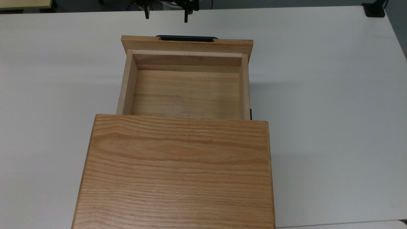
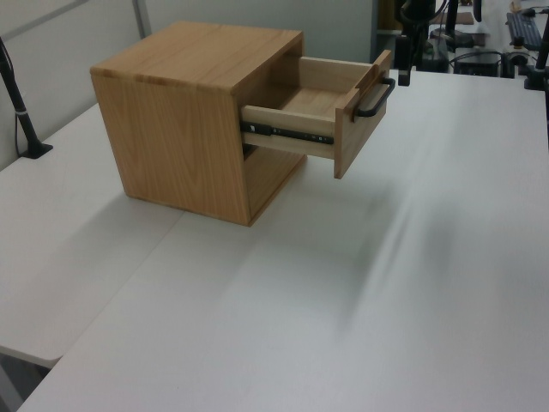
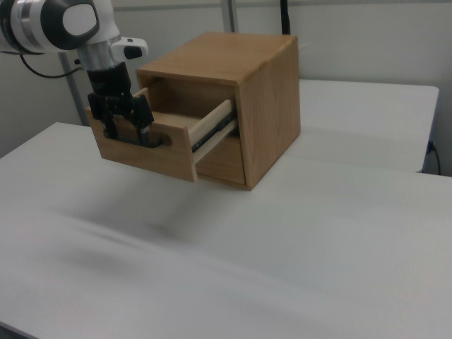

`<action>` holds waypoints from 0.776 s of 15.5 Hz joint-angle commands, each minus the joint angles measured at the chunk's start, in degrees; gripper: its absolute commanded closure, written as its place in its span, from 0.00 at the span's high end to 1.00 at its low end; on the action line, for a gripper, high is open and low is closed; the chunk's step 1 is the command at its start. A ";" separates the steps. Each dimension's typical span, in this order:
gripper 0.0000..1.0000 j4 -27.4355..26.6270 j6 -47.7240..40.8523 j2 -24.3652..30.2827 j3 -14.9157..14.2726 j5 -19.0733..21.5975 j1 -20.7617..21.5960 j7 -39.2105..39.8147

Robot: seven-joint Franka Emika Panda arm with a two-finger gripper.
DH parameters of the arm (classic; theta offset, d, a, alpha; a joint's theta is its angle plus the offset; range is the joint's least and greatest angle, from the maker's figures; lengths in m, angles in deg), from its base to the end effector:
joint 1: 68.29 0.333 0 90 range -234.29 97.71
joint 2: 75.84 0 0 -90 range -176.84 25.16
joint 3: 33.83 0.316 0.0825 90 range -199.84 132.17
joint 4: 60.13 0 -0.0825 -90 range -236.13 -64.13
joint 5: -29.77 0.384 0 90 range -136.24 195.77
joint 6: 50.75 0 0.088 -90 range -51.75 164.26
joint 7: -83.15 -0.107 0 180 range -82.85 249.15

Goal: Close the drawer by sliding it

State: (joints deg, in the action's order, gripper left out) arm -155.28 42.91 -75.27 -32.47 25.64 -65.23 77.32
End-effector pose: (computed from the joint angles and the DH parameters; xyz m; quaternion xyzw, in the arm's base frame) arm 0.5539 0.0356 0.5932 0.9993 -0.0097 -0.0048 0.0366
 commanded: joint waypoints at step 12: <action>1.00 1.46 -0.58 -1.88 -1.45 0.35 -0.33 8.99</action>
State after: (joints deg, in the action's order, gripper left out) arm -155.26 42.91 -75.64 -33.84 25.64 -65.27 83.84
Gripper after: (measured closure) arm 0.000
